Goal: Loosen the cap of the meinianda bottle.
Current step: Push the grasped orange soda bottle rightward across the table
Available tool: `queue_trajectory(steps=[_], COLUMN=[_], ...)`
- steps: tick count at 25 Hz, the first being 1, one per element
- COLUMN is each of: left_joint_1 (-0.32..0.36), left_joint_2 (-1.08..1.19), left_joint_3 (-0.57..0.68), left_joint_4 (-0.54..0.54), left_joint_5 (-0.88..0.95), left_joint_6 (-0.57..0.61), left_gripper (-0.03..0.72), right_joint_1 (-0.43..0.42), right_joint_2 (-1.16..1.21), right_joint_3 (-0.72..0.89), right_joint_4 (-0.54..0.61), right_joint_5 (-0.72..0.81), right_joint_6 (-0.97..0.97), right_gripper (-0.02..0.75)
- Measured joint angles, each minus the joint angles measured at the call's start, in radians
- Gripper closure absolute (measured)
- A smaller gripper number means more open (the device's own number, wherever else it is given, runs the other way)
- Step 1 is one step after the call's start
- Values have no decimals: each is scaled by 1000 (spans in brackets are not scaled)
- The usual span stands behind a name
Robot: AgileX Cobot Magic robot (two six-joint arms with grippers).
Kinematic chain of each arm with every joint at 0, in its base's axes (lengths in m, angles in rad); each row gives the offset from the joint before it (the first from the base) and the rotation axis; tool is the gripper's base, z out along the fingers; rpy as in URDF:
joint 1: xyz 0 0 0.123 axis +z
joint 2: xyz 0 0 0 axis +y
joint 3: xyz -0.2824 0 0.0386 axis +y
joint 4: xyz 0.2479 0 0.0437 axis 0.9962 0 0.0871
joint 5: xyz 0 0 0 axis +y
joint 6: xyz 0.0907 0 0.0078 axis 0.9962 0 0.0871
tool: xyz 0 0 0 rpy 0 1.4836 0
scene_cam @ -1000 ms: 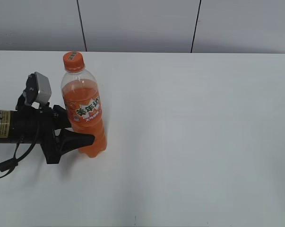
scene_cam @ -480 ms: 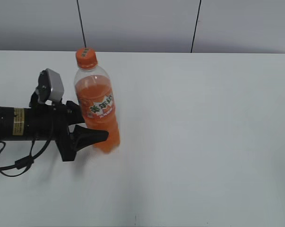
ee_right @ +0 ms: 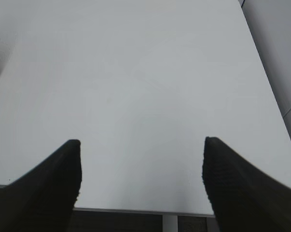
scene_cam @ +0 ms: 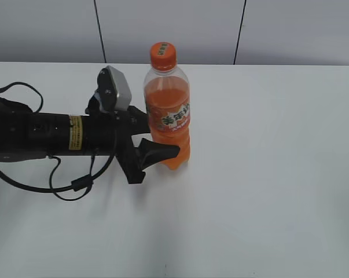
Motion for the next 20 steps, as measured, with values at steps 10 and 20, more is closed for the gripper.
queue_trajectory(steps=[10, 20], left_joint_1=[-106, -122], left_joint_2=[47, 113], left_joint_3=[-47, -49], left_joint_4=[-80, -97], left_joint_5=[72, 68], left_joint_6=[-19, -27], left_gripper=[279, 279], right_joint_1=[0, 0], right_joint_2=[0, 0], right_joint_3=[0, 0], right_joint_4=[0, 0], right_joint_5=[0, 0], right_joint_6=[0, 0], right_gripper=[152, 152])
